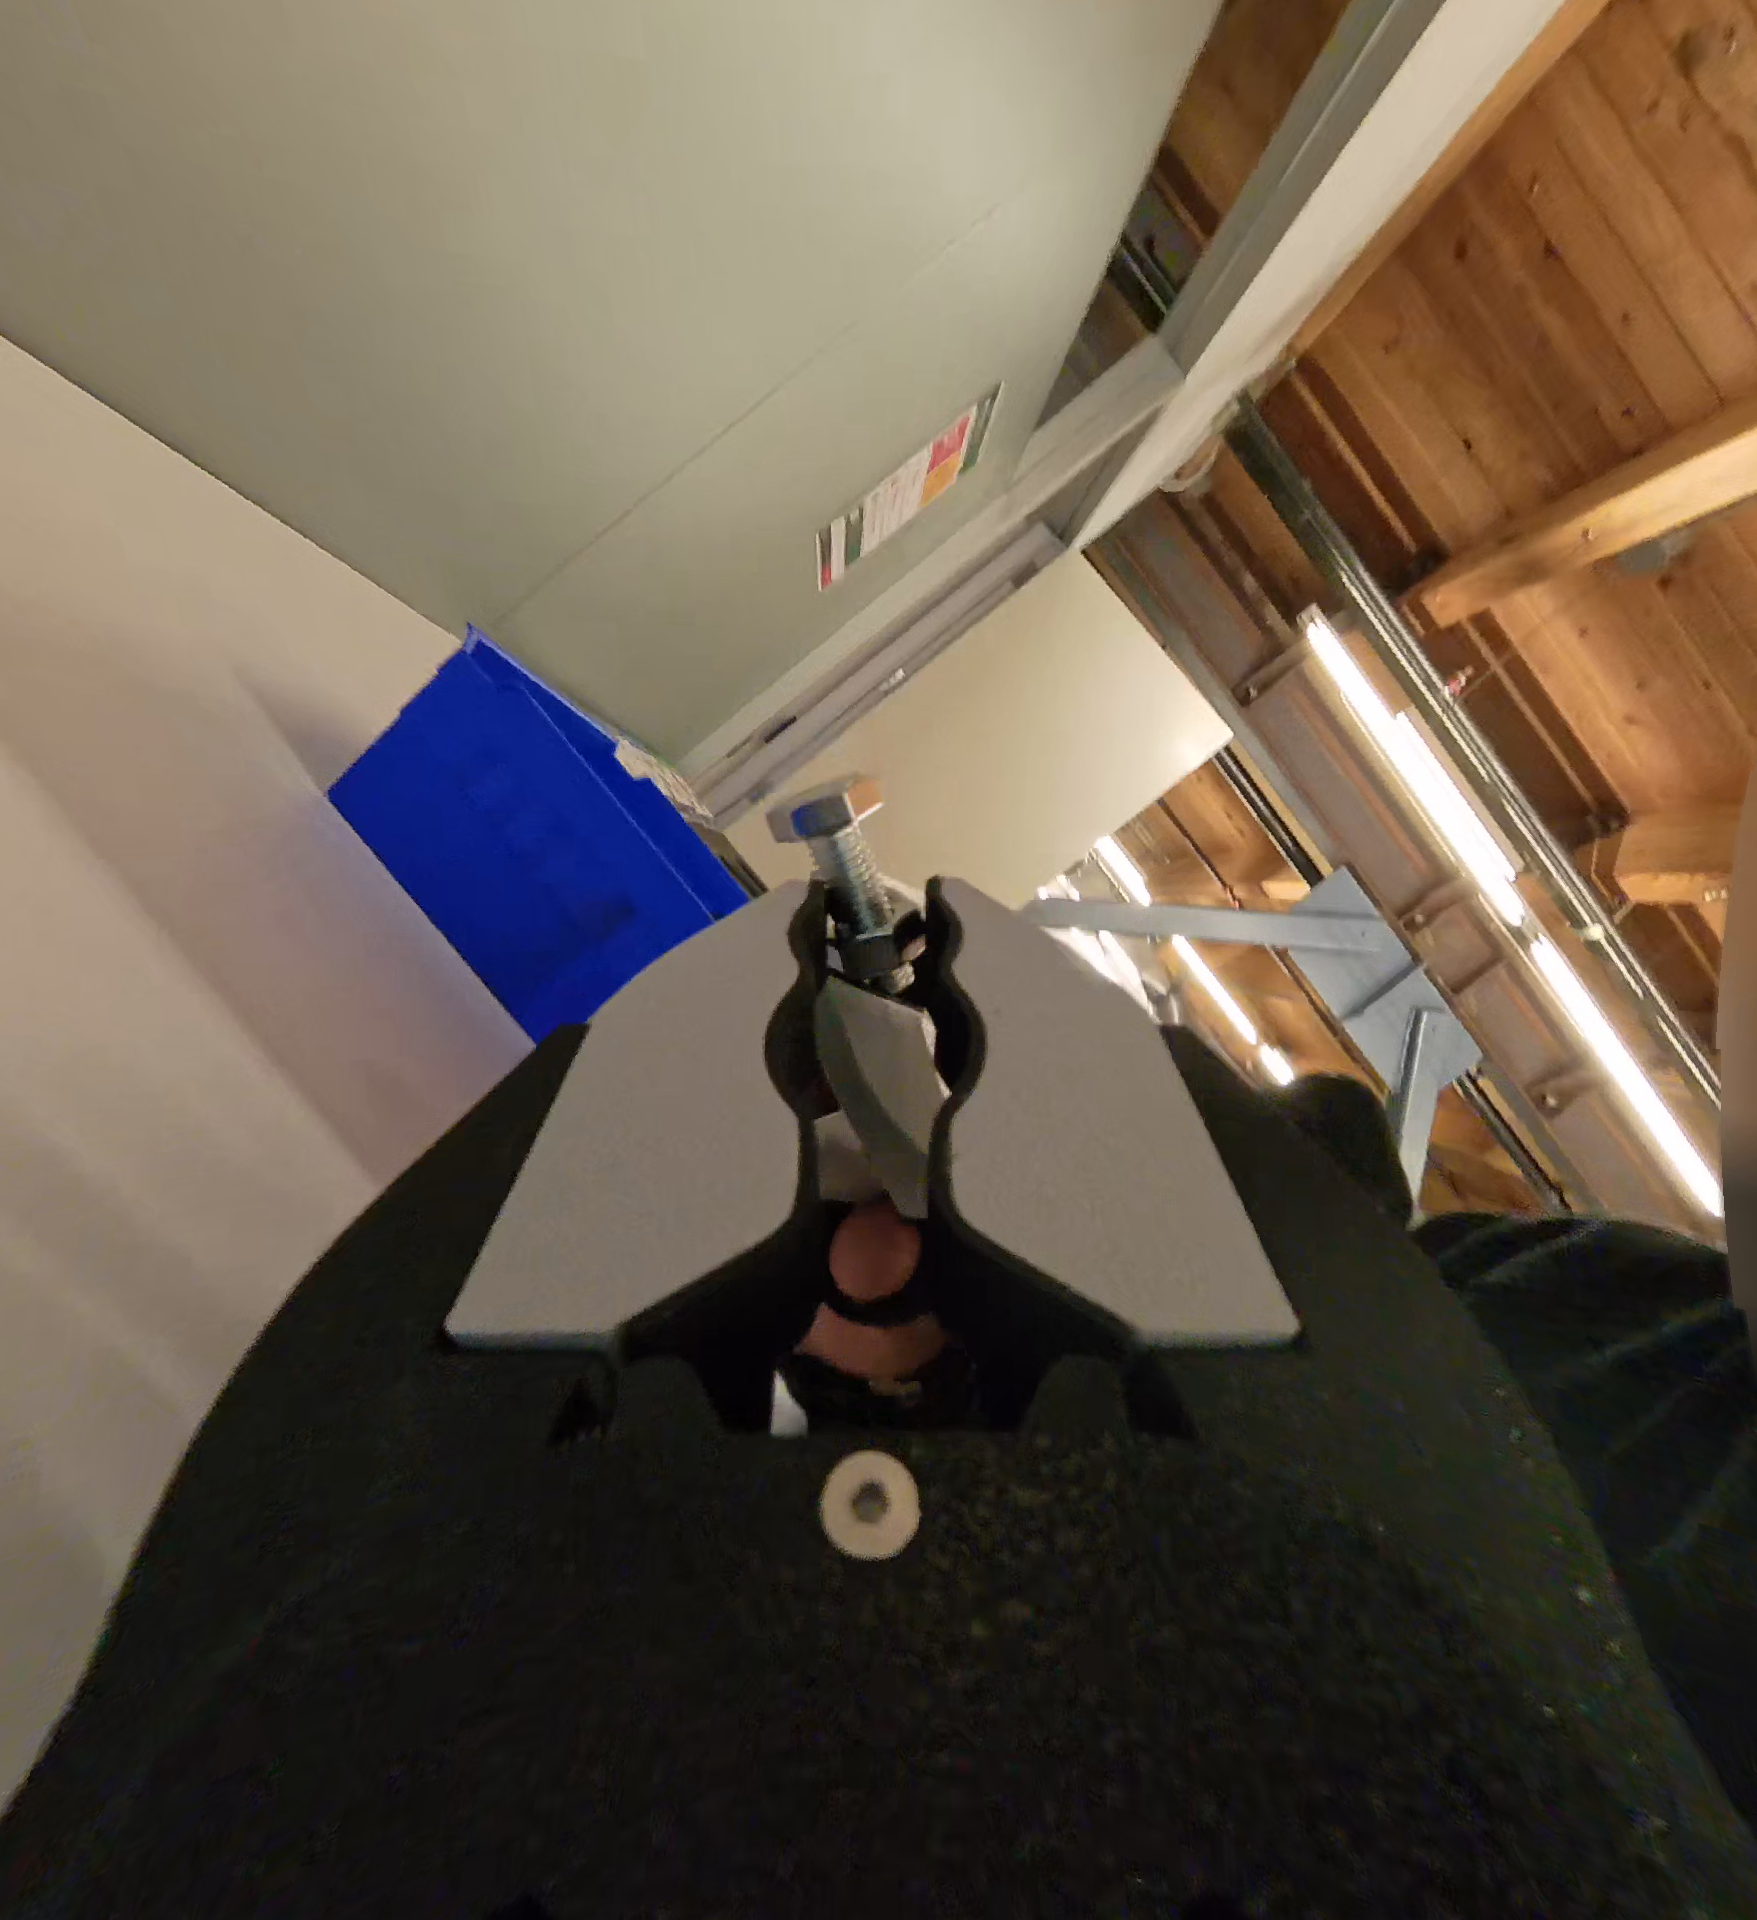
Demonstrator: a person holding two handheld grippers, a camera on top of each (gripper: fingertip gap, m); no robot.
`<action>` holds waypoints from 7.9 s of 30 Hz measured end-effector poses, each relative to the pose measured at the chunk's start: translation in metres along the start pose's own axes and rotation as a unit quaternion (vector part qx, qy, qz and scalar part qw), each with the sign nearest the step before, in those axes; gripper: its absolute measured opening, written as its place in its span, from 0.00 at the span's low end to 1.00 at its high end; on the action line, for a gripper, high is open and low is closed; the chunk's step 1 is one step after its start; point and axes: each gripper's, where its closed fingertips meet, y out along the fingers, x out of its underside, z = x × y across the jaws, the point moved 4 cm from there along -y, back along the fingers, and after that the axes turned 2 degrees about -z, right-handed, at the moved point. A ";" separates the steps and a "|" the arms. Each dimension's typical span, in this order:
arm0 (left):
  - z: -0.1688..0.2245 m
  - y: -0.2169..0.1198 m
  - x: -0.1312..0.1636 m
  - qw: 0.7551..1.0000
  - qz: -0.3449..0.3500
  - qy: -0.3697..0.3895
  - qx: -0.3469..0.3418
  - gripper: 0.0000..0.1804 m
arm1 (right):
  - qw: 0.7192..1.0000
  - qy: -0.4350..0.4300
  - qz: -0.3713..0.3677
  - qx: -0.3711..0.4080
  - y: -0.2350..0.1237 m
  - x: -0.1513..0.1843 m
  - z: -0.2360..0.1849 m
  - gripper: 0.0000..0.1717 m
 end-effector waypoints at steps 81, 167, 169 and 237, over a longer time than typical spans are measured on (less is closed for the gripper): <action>-0.005 -0.036 0.029 0.867 -0.237 0.432 0.081 0.09 | 0.793 0.472 0.001 -0.386 -0.036 0.017 -0.012 0.06; 0.000 -0.041 0.020 0.909 -0.232 0.329 0.109 0.09 | 0.817 0.445 0.017 -0.366 -0.036 0.018 -0.019 0.20; -0.002 -0.040 0.024 0.906 -0.243 0.331 0.104 0.09 | 0.841 0.396 -0.006 -0.370 -0.037 0.022 -0.028 0.11; -0.002 -0.038 0.014 0.934 -0.198 0.275 0.113 0.09 | 0.935 0.253 0.044 -0.246 -0.038 0.029 -0.017 0.36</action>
